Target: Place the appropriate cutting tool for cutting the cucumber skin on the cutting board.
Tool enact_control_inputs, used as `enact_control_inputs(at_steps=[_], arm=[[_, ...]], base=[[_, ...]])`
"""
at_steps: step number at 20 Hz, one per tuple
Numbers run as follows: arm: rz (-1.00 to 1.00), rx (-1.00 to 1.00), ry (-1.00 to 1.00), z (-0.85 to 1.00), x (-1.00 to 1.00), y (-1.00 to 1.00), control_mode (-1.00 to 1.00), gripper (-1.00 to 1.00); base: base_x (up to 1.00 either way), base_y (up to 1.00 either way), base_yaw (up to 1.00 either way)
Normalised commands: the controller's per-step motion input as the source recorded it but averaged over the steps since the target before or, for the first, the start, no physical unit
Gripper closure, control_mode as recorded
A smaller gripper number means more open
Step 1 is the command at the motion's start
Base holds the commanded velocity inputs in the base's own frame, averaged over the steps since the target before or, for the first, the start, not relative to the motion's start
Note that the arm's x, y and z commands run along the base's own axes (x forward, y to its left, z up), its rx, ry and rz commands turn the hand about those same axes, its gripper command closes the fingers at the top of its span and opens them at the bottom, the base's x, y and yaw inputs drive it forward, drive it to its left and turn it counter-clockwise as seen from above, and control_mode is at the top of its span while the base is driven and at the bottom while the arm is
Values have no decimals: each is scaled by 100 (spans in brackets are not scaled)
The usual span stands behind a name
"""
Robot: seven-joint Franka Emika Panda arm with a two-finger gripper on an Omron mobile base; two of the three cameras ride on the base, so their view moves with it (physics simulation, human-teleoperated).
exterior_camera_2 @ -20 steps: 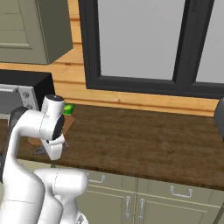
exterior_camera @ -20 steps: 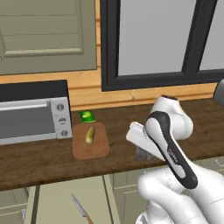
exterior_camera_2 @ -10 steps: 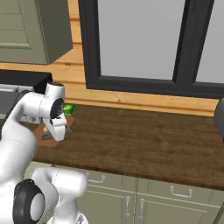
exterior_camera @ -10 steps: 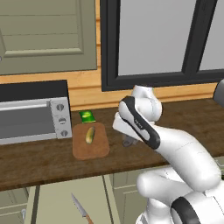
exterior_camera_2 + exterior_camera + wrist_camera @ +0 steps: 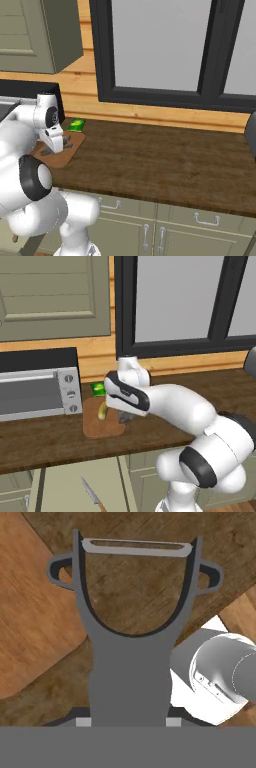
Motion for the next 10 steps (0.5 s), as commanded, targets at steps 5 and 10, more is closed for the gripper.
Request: enact_control_inputs(at_steps=[5, 10], arm=[[2, -6, 2, -32, 36, 10, -100, 100], [0, 0, 5, -38, 16, 0, -100, 100]], base=[[0, 0, 0], [0, 0, 0]])
